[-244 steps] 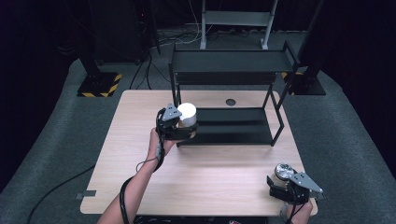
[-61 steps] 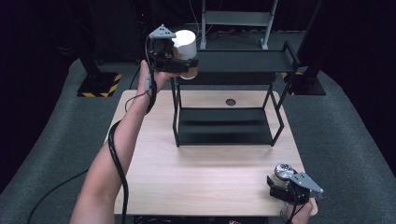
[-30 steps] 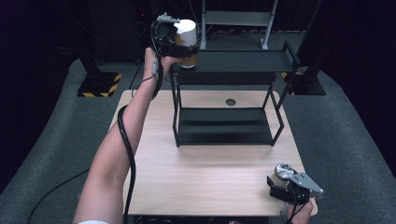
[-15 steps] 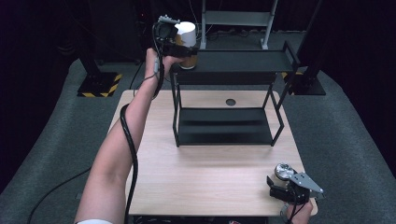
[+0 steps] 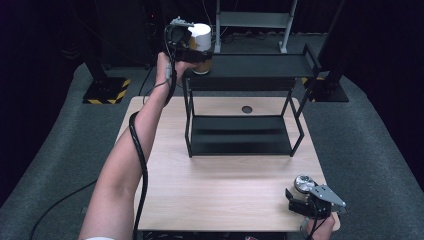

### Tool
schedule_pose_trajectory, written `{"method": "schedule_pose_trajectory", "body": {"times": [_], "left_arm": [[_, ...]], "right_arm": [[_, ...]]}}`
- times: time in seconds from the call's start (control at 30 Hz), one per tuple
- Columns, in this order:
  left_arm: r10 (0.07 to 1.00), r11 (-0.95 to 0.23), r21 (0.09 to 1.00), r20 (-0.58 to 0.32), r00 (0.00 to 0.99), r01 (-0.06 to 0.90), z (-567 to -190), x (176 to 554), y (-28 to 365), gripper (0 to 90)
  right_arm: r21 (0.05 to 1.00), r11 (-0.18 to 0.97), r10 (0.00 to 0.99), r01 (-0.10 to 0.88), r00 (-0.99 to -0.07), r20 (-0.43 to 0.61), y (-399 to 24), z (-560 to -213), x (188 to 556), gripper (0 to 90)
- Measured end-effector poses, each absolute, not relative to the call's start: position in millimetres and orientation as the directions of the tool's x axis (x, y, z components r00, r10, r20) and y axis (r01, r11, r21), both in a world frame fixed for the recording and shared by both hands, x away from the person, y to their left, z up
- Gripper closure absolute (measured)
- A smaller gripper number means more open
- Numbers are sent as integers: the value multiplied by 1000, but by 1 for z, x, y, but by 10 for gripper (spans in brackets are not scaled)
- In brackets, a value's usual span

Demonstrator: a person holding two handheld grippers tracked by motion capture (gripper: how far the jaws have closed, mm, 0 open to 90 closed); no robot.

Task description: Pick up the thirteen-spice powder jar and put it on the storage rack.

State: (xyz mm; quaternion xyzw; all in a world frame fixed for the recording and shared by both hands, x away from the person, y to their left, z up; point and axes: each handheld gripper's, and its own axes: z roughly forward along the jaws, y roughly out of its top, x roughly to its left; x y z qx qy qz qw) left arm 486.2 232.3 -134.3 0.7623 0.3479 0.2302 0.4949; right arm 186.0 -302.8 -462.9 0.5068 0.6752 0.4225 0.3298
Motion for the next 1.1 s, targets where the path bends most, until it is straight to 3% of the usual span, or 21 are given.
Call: {"method": "schedule_pose_trajectory", "body": {"times": [0.83, 1.1], "left_arm": [[760, -285, 902, 7, 650, 324, -127, 488, 230, 299], [765, -326, 881, 32, 643, 344, -111, 477, 233, 152]], "right_arm": [[906, 127, 963, 405, -268, -15, -303, -463, 186, 13], [905, 126, 963, 406, -270, -12, -304, -463, 186, 13]]}}
